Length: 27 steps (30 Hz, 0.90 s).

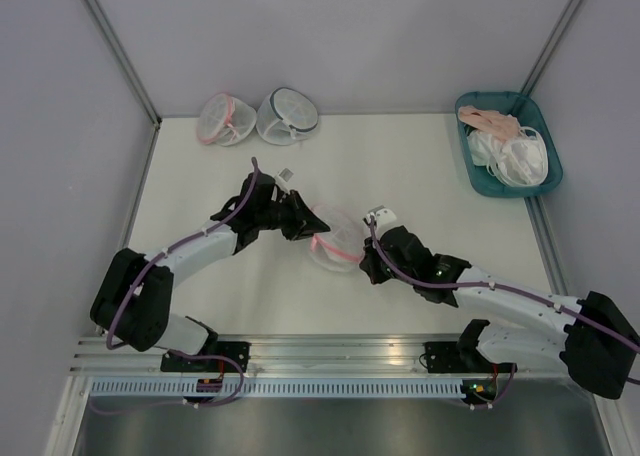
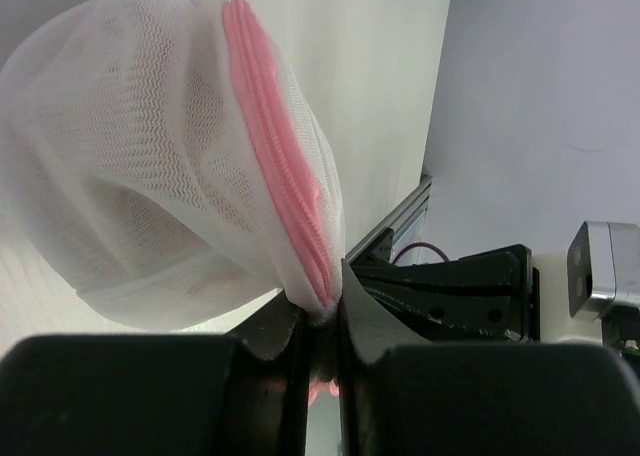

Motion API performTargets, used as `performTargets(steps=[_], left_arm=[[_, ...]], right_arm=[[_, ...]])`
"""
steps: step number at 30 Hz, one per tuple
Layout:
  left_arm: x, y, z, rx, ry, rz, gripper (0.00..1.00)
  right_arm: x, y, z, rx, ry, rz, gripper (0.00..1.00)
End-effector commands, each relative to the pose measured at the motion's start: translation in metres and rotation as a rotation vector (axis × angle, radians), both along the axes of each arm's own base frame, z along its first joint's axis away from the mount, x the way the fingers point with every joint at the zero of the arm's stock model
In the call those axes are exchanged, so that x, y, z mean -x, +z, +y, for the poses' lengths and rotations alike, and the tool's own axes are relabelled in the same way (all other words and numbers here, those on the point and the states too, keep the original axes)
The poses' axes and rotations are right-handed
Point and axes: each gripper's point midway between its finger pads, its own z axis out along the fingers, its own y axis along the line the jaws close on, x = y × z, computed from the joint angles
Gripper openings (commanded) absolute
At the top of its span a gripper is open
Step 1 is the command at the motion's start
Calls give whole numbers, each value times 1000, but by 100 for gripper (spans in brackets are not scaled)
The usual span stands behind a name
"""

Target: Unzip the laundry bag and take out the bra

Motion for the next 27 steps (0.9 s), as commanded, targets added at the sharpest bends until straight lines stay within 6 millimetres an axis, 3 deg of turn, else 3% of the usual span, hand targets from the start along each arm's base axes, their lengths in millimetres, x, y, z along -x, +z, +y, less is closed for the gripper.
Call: performTargets(steps=[1, 7, 17, 19, 20, 21, 24, 26, 27], left_arm=[[-10, 8, -1, 5, -77, -80, 15], [-8, 0, -4, 14, -133, -67, 13], [-13, 3, -1, 21, -193, -97, 12], [-14, 6, 0, 27, -200, -105, 26], [-15, 10, 0, 28, -197, -119, 38], [-16, 6, 4, 1, -170, -104, 64], [-13, 14, 17, -53, -106, -133, 86], [-14, 14, 27, -97, -53, -149, 91], [-10, 24, 31, -96, -35, -171, 94]], right_arm=[[-10, -12, -20, 124, -80, -4, 1], [-34, -31, -39, 267, -222, -34, 1], [-73, -30, -50, 366, -392, -97, 1], [-76, -26, -48, 353, -389, -104, 1], [-77, -24, -46, 346, -385, -106, 0], [-77, -22, -45, 336, -379, -108, 1], [-74, -16, -43, 311, -366, -115, 0], [-73, -14, -42, 292, -357, -114, 0], [-72, -12, -42, 283, -355, -117, 0]])
